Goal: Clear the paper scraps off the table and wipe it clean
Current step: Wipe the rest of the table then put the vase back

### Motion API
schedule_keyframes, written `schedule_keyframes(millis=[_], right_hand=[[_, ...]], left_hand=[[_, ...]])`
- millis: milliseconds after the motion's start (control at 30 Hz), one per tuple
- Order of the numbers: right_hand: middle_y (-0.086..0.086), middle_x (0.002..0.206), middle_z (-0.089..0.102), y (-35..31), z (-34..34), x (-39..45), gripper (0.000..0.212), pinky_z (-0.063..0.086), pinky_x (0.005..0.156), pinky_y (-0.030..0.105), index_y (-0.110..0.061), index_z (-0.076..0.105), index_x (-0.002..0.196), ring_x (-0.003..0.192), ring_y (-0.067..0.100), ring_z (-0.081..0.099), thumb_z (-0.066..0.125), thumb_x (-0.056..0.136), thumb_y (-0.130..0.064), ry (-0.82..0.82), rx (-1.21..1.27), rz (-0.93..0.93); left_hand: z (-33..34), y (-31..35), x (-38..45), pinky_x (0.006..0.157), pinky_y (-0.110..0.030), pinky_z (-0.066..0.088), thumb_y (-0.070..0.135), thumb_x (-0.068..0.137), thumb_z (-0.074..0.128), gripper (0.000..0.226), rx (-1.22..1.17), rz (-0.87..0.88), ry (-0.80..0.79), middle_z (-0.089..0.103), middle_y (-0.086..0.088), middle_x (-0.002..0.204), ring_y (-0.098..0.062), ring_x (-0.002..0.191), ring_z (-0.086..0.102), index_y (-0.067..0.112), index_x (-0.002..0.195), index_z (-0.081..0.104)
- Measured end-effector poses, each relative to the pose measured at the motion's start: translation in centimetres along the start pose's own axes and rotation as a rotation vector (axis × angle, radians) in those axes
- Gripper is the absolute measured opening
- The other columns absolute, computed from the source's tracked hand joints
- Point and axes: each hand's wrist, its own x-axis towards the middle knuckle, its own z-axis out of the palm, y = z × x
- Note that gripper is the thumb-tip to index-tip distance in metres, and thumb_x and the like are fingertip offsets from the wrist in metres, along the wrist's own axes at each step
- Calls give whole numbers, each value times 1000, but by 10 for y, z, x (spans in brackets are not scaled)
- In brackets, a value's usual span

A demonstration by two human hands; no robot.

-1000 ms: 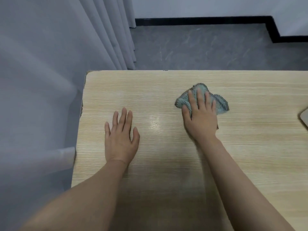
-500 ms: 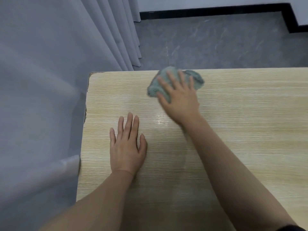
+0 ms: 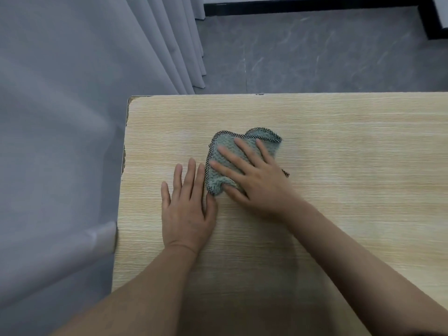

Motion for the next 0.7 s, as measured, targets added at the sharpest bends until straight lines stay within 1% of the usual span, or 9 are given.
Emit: schedule_keyframes(millis=[67,100,167,267,333,400,500,600,700], right_hand=[[-7,155,18,12,-1,4,52,4,117,51,-39,18,146,145,21,8,19,96,-54,-8,9,-29],[-8,156,17,21,-3,9,53,2,117,49,-39,18,146,145,20,6,19,95,-54,6,24,16],[-7,157,17,42,-10,21,53,-2,117,47,-38,20,146,146,21,5,21,95,-53,73,45,196],[-7,158,12,64,-17,37,52,-6,116,45,-38,16,147,146,20,0,20,97,-52,111,65,474],[-7,158,9,57,-16,42,52,-7,116,47,-39,13,148,146,21,-2,18,98,-51,131,69,553],[-7,158,7,38,-14,38,52,-7,116,50,-39,8,148,146,23,-4,13,97,-51,116,58,521],[-8,158,4,3,-4,13,52,-5,116,52,-39,5,147,146,22,-7,11,97,-52,52,38,343],[-6,156,18,-22,10,-22,52,3,115,54,-37,18,147,146,25,6,21,97,-50,56,27,197],[-4,153,29,-45,23,-59,52,14,113,55,-34,31,145,144,28,18,31,95,-49,58,11,79]], left_hand=[[0,0,0,115,-46,8,37,93,24,58,4,-4,1,15,6,154,-16,144,8,18,147,26],[0,1,0,115,-46,8,37,93,23,57,8,-5,-1,14,7,154,-16,144,8,18,147,26],[-1,1,0,115,-45,6,37,94,22,57,11,-5,-6,11,8,153,-17,144,7,19,147,25],[-2,1,0,115,-43,2,39,93,19,58,11,-11,-24,6,10,153,-15,144,3,20,148,21],[-3,2,0,115,-41,-1,40,93,17,59,12,-18,-30,5,11,153,-14,144,2,21,149,20],[-4,2,-1,115,-40,-2,40,92,16,60,15,-23,-35,5,11,153,-14,144,1,22,149,19],[-5,4,0,115,-40,-1,39,91,14,61,14,-30,-40,8,8,155,-15,145,2,21,149,19],[-7,4,0,115,-41,0,39,90,13,62,8,-24,-45,13,5,157,-16,145,4,21,149,21],[-8,3,-1,115,-38,-3,40,92,10,61,14,-12,-48,11,7,157,-15,145,2,23,149,19]])
